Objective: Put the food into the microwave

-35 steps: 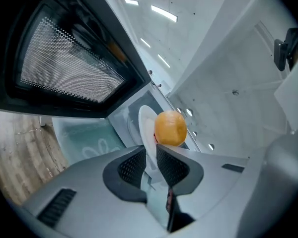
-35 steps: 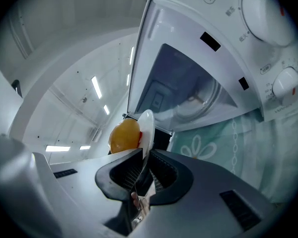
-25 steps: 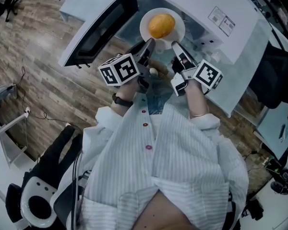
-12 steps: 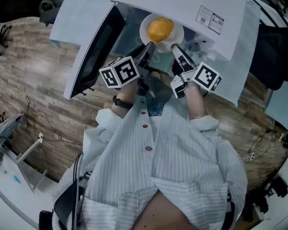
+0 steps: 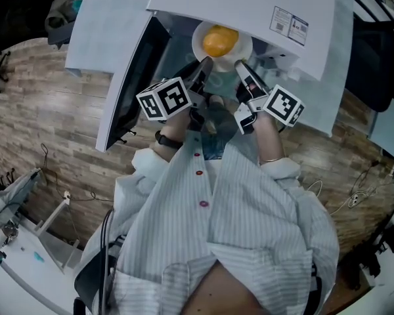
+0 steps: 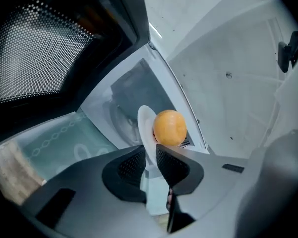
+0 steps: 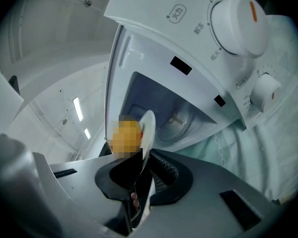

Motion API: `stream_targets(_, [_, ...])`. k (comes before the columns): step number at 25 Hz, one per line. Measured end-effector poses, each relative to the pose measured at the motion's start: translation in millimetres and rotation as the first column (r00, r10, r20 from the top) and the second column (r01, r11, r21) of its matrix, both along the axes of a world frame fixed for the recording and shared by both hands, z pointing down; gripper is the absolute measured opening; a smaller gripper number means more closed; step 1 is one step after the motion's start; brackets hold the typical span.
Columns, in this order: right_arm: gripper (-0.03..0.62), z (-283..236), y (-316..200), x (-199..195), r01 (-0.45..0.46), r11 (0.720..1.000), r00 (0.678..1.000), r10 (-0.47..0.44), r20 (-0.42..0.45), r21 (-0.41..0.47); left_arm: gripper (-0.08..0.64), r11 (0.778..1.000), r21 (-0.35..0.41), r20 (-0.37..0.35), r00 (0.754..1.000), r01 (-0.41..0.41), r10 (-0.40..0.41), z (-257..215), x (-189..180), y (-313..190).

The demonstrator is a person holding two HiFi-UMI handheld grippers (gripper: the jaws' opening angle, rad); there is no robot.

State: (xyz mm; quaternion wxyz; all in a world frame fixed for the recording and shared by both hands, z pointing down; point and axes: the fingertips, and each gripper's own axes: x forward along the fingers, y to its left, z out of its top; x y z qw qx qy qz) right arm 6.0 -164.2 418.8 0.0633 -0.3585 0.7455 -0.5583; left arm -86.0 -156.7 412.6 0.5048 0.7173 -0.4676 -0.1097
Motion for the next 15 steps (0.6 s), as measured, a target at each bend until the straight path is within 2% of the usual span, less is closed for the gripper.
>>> stream_targets(15, [0.060,28,-13,2,-0.043,0.999,0.998,0.043,-0.043,-0.007,0.072,0.998,-0.033,0.026,0.998,-0.048,0.049,33,3,-14])
